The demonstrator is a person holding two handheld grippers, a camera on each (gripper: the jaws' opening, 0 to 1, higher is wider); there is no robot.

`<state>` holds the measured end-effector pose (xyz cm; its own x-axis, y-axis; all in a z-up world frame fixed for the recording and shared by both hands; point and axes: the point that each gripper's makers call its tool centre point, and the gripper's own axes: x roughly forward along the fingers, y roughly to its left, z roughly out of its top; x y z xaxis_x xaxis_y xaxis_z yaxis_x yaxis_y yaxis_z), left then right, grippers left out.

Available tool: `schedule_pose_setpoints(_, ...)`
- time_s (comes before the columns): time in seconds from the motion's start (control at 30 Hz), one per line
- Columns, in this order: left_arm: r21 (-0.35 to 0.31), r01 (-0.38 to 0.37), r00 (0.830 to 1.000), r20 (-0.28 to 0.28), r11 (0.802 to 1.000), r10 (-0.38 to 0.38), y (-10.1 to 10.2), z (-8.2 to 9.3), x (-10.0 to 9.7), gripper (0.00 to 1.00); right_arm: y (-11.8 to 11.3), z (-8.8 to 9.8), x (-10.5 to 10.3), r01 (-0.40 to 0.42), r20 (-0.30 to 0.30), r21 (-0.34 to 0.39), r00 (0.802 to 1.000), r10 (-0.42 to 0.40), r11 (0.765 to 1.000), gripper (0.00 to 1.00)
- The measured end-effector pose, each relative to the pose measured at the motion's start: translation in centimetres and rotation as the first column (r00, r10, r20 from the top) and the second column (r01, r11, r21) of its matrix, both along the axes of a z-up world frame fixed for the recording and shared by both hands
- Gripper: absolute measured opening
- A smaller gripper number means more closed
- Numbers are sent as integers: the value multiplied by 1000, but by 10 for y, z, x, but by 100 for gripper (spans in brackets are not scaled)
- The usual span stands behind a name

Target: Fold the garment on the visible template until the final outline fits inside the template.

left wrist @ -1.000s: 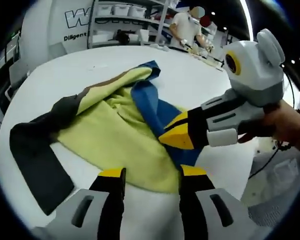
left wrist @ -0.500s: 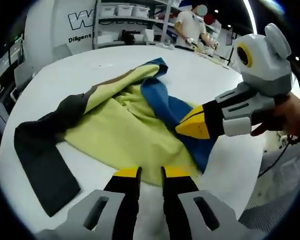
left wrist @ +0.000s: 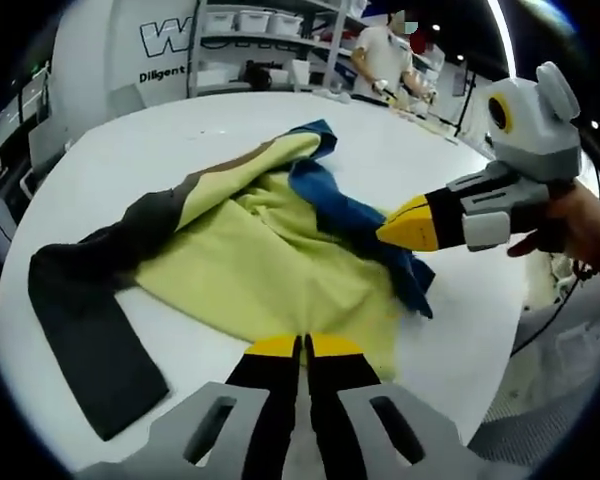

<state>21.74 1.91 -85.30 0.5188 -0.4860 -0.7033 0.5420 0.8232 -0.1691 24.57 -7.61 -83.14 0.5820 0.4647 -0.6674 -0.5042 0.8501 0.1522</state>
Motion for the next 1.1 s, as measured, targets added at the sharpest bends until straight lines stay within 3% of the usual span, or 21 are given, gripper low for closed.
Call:
schedule_pose_setpoints(0.47,3,32,999,19,999,-32,9,18,0,0,-77,16,27,154,38,-67,988,-151,986,0)
schedule_pose_setpoints(0.63,11,37,999,3,999,-37,14,19,-1,0,-107,12,33,199,39,-120,980,-196,973,0)
schedule_pose_setpoints(1.1,47,75,997,-11,996,-75,28,19,-5,0,-175,9,45,328,19,-159,944,-329,931,0)
